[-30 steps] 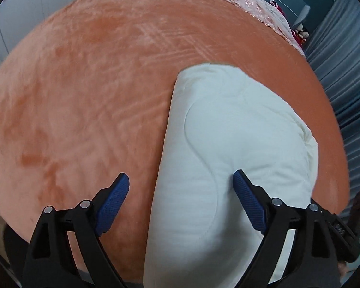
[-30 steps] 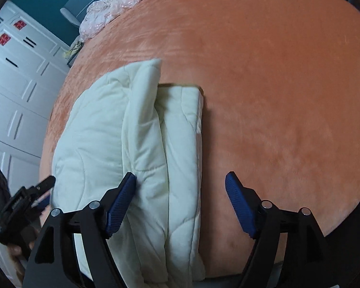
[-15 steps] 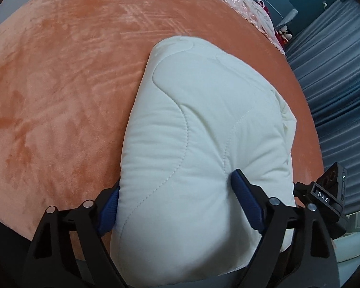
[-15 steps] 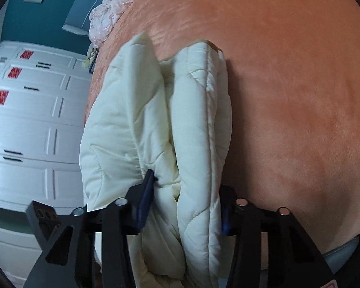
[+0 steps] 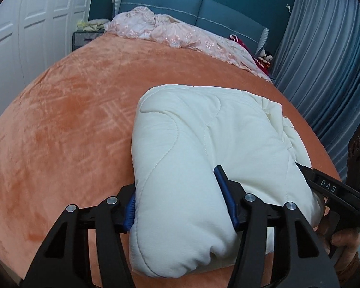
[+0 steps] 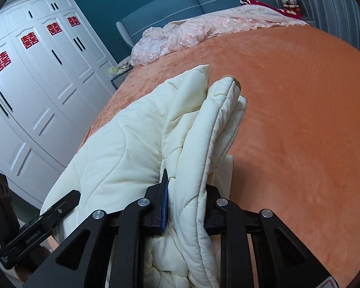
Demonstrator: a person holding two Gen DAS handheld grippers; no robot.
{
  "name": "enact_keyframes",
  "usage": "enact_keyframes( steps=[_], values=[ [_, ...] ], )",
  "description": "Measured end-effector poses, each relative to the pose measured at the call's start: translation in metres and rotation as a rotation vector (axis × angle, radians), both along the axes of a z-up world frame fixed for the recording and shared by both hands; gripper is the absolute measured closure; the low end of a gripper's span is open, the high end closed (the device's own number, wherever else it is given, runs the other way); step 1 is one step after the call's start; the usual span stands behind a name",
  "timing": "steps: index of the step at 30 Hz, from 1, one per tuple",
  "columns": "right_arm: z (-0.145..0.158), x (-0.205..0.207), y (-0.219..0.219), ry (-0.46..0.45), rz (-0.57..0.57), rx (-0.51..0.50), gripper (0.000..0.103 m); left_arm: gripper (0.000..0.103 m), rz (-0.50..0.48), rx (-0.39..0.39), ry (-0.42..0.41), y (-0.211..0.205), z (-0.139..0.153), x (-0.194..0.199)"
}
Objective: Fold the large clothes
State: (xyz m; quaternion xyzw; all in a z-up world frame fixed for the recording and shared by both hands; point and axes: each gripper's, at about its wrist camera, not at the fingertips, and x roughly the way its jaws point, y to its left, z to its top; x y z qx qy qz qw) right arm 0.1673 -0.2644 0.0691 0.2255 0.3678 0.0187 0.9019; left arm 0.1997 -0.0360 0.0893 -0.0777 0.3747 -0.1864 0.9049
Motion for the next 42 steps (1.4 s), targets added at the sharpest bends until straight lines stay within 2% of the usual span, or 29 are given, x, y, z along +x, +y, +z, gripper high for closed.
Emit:
enact_keyframes(
  steps=[3,9,14,17,19,23,25,27,29,30,31,35,37,41,42],
  values=[
    [0.002,0.039,-0.003,-0.022,-0.005,-0.011,0.083,0.048,0.007,0.025,-0.039,-0.007,0.001,0.038],
    [-0.029,0.099,0.001,0.048,0.003,-0.046,0.082,0.048,0.024,0.083,0.016,-0.01,-0.037,0.102],
    [-0.062,0.119,0.004,0.11,0.015,-0.075,0.079,0.047,0.023,0.134,0.026,-0.01,-0.069,0.115],
    [-0.077,0.122,0.0,0.149,0.002,-0.052,0.071,0.043,0.026,0.161,0.029,-0.013,-0.077,0.112],
    [-0.083,0.117,-0.004,0.175,-0.006,-0.021,0.059,0.041,0.031,0.192,0.041,-0.016,-0.08,0.109],
    [-0.073,0.099,-0.018,0.261,-0.021,0.059,0.055,0.036,0.061,0.241,0.134,-0.01,-0.07,0.104],
    [-0.054,0.082,-0.022,0.284,-0.053,0.02,0.054,0.037,0.084,0.245,0.186,0.0,-0.059,0.099],
    [-0.03,0.062,-0.02,0.269,-0.072,-0.059,0.053,0.039,0.094,0.234,0.207,0.008,-0.043,0.09],
    [-0.007,0.051,-0.013,0.246,-0.054,-0.111,0.065,0.041,0.095,0.235,0.194,0.009,-0.022,0.08],
    [0.003,0.049,-0.006,0.238,-0.03,-0.123,0.084,0.041,0.092,0.229,0.184,0.006,-0.011,0.076],
    [0.01,0.05,0.002,0.239,-0.004,-0.132,0.095,0.041,0.087,0.225,0.177,0.002,-0.001,0.073],
    [0.018,0.06,0.038,0.256,0.084,-0.162,0.102,0.044,0.055,0.205,0.197,-0.022,0.014,0.069],
    [0.009,0.064,0.049,0.284,0.094,-0.205,0.102,0.048,0.057,0.222,0.233,-0.031,0.003,0.071],
    [-0.02,0.067,0.056,0.356,0.089,-0.217,0.103,0.064,0.065,0.228,0.342,-0.037,-0.036,0.078],
    [-0.028,0.065,0.056,0.371,0.088,-0.214,0.103,0.064,0.069,0.229,0.354,-0.037,-0.043,0.077]
  ],
)
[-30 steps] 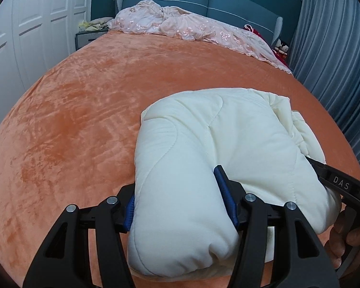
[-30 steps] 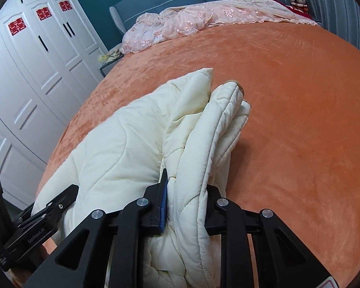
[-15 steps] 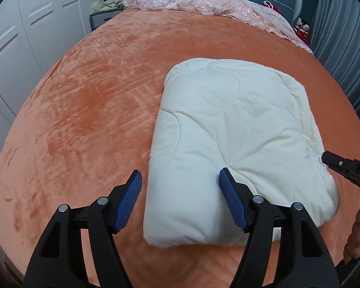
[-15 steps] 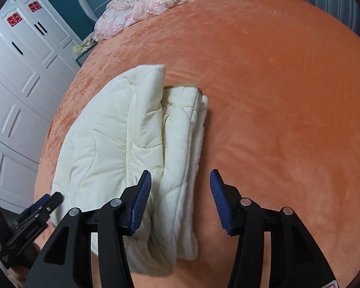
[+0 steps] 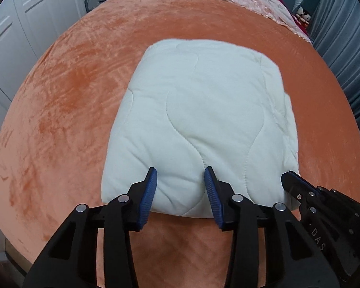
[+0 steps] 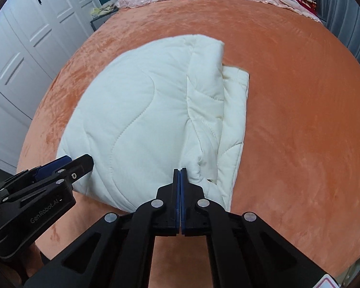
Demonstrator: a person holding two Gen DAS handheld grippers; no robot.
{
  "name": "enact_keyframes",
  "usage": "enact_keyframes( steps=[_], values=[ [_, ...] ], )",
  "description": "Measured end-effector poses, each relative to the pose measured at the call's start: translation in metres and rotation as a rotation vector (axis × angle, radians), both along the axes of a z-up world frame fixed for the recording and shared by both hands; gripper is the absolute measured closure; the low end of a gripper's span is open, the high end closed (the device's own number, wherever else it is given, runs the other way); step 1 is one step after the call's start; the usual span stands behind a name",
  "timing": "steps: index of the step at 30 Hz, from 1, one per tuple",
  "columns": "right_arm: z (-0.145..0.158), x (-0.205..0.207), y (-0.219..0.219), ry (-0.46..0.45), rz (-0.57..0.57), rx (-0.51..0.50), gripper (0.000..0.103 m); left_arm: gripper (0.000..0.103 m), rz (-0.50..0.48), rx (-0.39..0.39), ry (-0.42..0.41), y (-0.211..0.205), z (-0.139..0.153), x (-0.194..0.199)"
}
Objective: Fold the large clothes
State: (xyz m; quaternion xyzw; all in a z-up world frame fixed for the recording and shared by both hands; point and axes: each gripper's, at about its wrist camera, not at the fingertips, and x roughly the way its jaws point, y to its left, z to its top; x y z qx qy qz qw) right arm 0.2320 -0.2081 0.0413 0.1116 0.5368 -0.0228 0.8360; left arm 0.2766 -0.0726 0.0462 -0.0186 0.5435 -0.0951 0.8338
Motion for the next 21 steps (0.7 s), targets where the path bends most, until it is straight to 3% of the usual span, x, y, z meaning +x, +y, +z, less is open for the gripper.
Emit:
enact_keyframes(
  steps=[3,6,21],
  values=[
    [-0.02,-0.001,0.001,0.034,-0.006,0.018,0.103,0.075,0.0,0.022,0.013,-0.002,-0.016,-0.002],
    [-0.036,-0.001,0.003,0.057,-0.009,0.016,0.103,0.079,0.002,0.019,0.033,-0.004,-0.028,-0.002],
    [-0.063,0.009,0.015,0.04,-0.005,-0.015,0.103,0.081,-0.007,0.093,-0.022,-0.02,-0.051,-0.007]
  ],
)
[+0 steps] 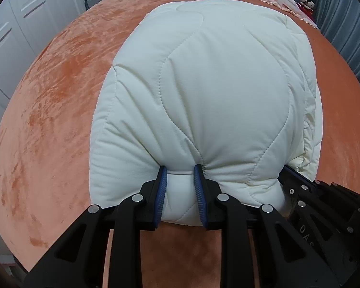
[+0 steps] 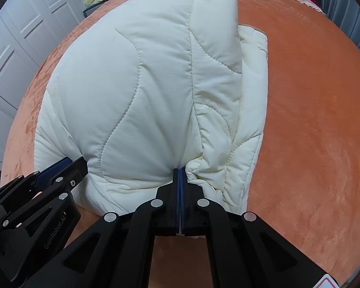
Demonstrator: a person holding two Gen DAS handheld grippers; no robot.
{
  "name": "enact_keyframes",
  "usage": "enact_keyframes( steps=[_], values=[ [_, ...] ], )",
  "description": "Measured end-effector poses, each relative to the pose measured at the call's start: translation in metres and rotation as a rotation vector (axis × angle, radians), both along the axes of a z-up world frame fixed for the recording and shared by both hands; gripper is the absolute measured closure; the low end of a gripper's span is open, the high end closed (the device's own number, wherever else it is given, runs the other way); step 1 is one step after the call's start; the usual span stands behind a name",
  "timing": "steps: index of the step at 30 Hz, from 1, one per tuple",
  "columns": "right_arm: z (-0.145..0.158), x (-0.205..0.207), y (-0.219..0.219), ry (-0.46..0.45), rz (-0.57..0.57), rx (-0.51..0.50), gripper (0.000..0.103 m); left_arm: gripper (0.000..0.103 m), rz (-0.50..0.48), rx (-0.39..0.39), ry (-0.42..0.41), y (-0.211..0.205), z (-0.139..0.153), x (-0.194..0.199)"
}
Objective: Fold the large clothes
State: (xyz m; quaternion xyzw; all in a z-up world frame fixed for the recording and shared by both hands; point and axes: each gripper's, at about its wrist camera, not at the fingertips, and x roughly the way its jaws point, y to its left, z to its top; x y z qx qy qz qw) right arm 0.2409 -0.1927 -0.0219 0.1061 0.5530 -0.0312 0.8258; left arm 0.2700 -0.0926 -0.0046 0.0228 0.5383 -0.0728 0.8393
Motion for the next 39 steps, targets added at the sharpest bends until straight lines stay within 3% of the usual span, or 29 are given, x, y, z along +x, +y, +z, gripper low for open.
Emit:
enact_keyframes(
  steps=[20,26,28,29,30,31,34,36,39],
  values=[
    [-0.004,0.009,-0.015,0.002,0.001,0.013,0.103,0.081,0.003,0.013,-0.021,-0.003,0.0,0.001],
    [0.042,-0.02,-0.041,-0.168,-0.07,0.11,0.103,0.078,0.019,-0.12,-0.084,0.024,0.028,-0.01],
    [0.057,-0.04,-0.044,-0.207,-0.074,0.103,0.097,0.075,0.038,-0.11,-0.124,0.037,0.042,-0.022],
    [0.06,-0.048,-0.043,-0.208,-0.069,0.092,0.094,0.065,0.04,-0.09,-0.141,0.041,0.047,-0.028],
    [0.061,-0.056,-0.041,-0.205,-0.055,0.087,0.091,0.055,0.046,-0.066,-0.154,0.045,0.05,-0.034],
    [0.06,-0.061,-0.038,-0.199,-0.036,0.084,0.09,0.055,0.046,-0.057,-0.156,0.048,0.05,-0.04],
    [0.04,-0.062,-0.034,-0.136,0.007,0.011,0.091,0.055,0.027,-0.012,-0.092,0.046,0.033,-0.043],
    [0.023,-0.059,-0.036,-0.068,-0.02,0.017,0.099,0.055,0.04,0.005,-0.024,0.047,0.012,-0.038],
    [0.016,-0.07,-0.042,-0.016,-0.062,0.006,0.095,0.06,0.086,0.017,0.007,0.06,-0.001,-0.046]
  ],
)
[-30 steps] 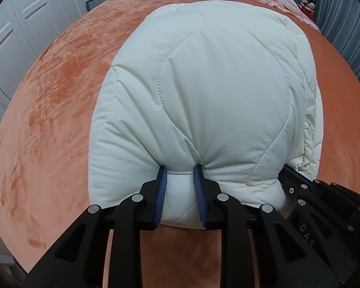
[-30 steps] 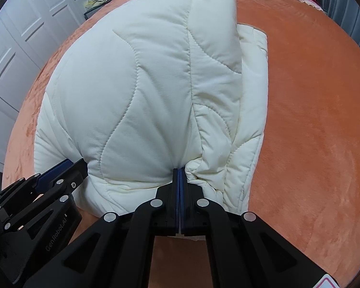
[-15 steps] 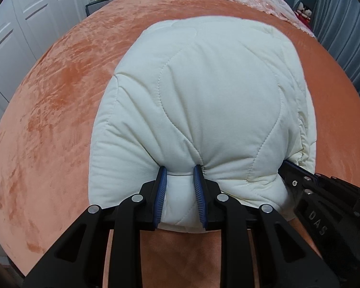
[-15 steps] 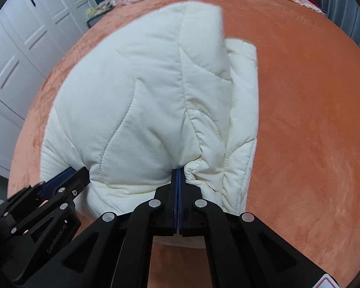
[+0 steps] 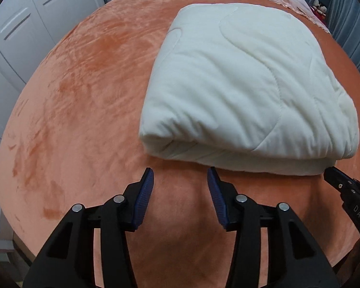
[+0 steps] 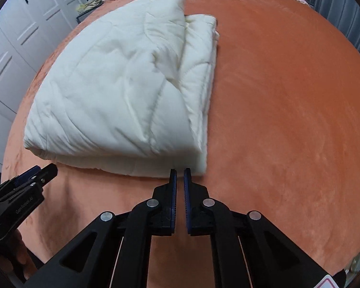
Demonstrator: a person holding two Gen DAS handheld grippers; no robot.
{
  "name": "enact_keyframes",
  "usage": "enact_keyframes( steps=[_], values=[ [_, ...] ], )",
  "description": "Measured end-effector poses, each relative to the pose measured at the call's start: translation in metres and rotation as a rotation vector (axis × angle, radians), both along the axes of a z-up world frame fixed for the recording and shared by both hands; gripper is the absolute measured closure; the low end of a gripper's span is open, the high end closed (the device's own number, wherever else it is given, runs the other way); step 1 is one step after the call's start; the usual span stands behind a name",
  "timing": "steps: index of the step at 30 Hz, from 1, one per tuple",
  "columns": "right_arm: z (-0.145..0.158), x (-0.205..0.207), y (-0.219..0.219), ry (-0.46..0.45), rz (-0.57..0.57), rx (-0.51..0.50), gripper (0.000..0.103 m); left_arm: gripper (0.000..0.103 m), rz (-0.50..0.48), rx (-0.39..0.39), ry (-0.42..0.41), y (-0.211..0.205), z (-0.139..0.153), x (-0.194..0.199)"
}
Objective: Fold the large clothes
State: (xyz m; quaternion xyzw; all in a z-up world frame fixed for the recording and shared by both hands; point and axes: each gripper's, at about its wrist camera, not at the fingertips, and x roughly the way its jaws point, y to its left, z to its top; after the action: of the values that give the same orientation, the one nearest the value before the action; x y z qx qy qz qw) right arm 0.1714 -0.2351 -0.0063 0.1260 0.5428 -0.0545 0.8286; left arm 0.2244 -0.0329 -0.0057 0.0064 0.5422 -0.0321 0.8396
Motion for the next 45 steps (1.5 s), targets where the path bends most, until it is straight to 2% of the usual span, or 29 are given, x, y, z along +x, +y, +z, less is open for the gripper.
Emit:
enact_keyframes(
  steps=[2,6,8,10,11,13,15,17,18,20,29,36,41,45],
  values=[
    [0.008,-0.014,-0.003,-0.037,-0.005,0.019,0.094,0.059,0.008,-0.043,-0.036,0.008,0.009,-0.015],
    [0.022,-0.042,0.0,-0.102,0.002,0.018,0.093,0.056,0.0,-0.06,-0.089,0.009,0.023,-0.036],
    [0.027,-0.055,0.005,-0.134,0.009,-0.002,0.086,0.052,-0.012,-0.063,-0.111,0.004,0.028,-0.046],
    [0.03,-0.068,0.012,-0.172,0.015,-0.018,0.064,0.048,-0.027,-0.063,-0.136,-0.002,0.032,-0.058],
    [0.033,-0.075,0.015,-0.193,0.019,-0.027,0.058,0.047,-0.035,-0.062,-0.155,-0.005,0.034,-0.064],
    [0.038,-0.09,0.026,-0.243,0.024,-0.052,0.041,0.043,-0.047,-0.052,-0.187,-0.01,0.035,-0.075],
    [0.04,-0.101,0.036,-0.278,0.03,-0.083,0.033,0.033,-0.055,-0.042,-0.214,-0.013,0.033,-0.086],
    [0.037,-0.109,0.04,-0.296,0.035,-0.11,0.026,0.031,-0.058,-0.03,-0.241,-0.016,0.031,-0.098],
    [0.035,-0.112,0.042,-0.302,0.037,-0.123,0.025,0.025,-0.06,-0.026,-0.245,-0.017,0.029,-0.102],
    [0.03,-0.12,0.042,-0.311,0.035,-0.133,0.024,0.022,-0.064,-0.021,-0.244,-0.018,0.024,-0.111],
    [0.0,-0.156,0.048,-0.327,0.01,-0.144,0.019,0.022,-0.067,-0.011,-0.231,-0.02,-0.01,-0.15],
    [-0.025,-0.174,0.056,-0.307,0.022,-0.156,0.019,0.022,-0.077,0.031,-0.251,-0.022,-0.035,-0.173],
    [-0.026,-0.172,0.054,-0.344,0.002,-0.136,0.019,0.022,-0.049,0.013,-0.277,-0.017,-0.038,-0.177],
    [-0.033,-0.173,0.056,-0.352,-0.004,-0.156,0.019,0.022,-0.049,0.038,-0.309,-0.017,-0.043,-0.179]
  ],
)
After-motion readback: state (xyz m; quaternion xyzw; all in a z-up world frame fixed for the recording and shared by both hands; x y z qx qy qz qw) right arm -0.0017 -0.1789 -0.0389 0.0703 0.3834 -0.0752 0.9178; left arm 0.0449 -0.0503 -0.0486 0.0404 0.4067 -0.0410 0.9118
